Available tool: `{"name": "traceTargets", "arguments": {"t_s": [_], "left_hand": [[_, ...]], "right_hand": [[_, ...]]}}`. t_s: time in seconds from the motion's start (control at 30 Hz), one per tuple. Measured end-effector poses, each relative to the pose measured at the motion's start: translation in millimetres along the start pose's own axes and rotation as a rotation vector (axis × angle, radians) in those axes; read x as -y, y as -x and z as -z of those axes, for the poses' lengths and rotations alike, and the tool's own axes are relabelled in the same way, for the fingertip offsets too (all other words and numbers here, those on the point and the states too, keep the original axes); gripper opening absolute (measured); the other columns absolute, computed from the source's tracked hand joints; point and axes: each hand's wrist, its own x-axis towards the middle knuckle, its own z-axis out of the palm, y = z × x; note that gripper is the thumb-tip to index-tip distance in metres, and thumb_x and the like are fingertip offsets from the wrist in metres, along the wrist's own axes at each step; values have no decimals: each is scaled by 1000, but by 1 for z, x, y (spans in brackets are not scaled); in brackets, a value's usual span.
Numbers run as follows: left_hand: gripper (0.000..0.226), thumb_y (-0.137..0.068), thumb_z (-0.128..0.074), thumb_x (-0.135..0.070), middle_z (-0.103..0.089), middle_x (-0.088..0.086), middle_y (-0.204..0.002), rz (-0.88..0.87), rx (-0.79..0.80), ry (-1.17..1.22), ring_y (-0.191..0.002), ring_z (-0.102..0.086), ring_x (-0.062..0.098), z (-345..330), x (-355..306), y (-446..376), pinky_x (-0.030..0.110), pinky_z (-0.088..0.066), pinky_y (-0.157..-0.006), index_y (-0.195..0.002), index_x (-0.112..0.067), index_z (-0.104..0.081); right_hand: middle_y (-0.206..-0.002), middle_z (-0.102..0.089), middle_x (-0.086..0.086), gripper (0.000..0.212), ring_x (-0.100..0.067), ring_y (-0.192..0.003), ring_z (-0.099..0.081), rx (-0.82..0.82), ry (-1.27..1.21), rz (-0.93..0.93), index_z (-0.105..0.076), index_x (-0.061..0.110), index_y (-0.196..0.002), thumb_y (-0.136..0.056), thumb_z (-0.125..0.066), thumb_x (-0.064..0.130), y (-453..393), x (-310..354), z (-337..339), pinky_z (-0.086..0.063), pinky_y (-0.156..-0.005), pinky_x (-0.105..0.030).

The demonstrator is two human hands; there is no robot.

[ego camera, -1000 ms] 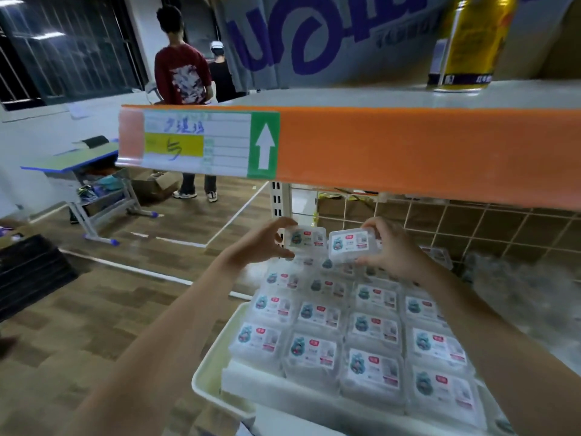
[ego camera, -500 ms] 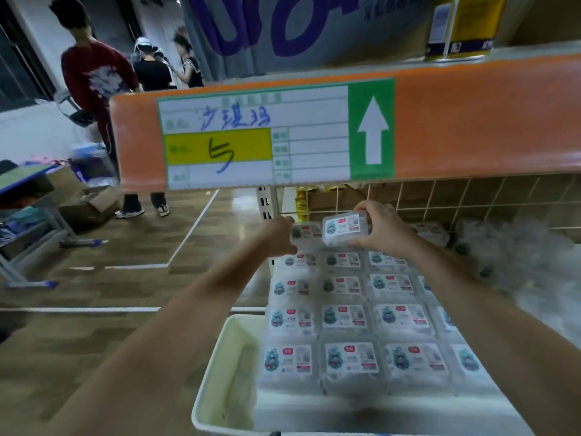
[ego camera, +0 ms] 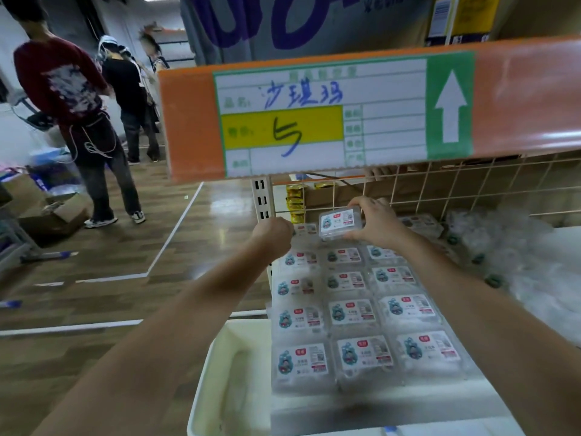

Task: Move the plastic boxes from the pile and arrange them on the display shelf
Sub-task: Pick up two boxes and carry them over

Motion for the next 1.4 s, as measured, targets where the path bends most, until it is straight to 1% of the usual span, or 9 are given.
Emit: {"name": "traceTargets", "arguments": {"t_s": [0.43,0.6,0.8,0.97,1.13,1.23,1.3,1.33,1.4], "left_hand": [[29,-97,-50,-23,-63,4,-111,17,-185,54,-97,-64,23,-3,5,17,29,-45,-65,-123,-15,-58],[30,-98,-48,-26,-61,4,-113,0,-191,51,-98,-63,22,-1,5,17,29,-45,-65,-124,-15,-57],[29,-99,-43,-30,-63,5,-103,-28,-231,62,-88,-64,23,3,1,19,30,-47,-61,-112,-12,-61],[26,-96,-44,-28,-67,4,-101,-92,-300,141,-91,-63,23,18,-18,7,29,-50,-69,-108,-17,-64],[33,-96,-42,-35,-62,5,-117,-262,-405,121,-114,-52,25,49,-67,-4,35,-41,-90,-117,-20,-64],[36,-95,-43,-38,-61,6,-123,-343,-437,154,-118,-49,26,69,-108,-9,36,-37,-96,-120,-22,-62],[36,-94,-43,-38,-62,5,-123,-404,-448,195,-119,-49,26,81,-136,-9,35,-36,-96,-121,-22,-61],[35,-95,-43,-38,-62,5,-123,-430,-442,227,-119,-49,26,87,-150,-8,36,-36,-96,-121,-23,-60],[34,-95,-43,-36,-63,6,-120,-473,-418,281,-118,-50,28,100,-176,-5,36,-38,-94,-121,-22,-61]], "right_hand": [[-136,-40,-3,71,-22,-126,-25,102,215,28,-39,22,-138,-80,-63,56,-13,-5,-12,-26,-104,-40],[-141,-33,-9,76,-32,-131,-27,189,257,-99,-34,24,-139,-78,-63,59,-16,-2,-14,-29,-108,-47],[-145,-36,-5,70,-26,-133,-25,218,377,-57,-37,20,-138,-83,-54,61,-18,2,-14,-22,-108,-42],[-149,-31,-8,69,-28,-136,-22,177,340,-33,-28,16,-145,-89,-56,45,-10,-1,2,-23,-109,-43],[-139,-44,-12,51,-28,-129,-37,56,399,11,-45,11,-136,-89,-59,28,20,-20,40,-32,-106,-36],[-116,-57,-12,34,-28,-109,-54,2,421,-12,-60,8,-118,-86,-59,20,50,-46,65,-43,-83,-32],[-100,-59,-8,20,-30,-98,-59,-11,427,-104,-62,9,-104,-89,-54,19,75,-60,85,-39,-70,-29],[-101,-59,-7,21,-31,-100,-59,0,412,-154,-62,10,-106,-90,-53,19,88,-65,96,-42,-73,-31],[-122,-57,-6,33,-28,-116,-52,-10,419,-214,-58,14,-123,-90,-54,19,116,-79,116,-46,-90,-37]]}}
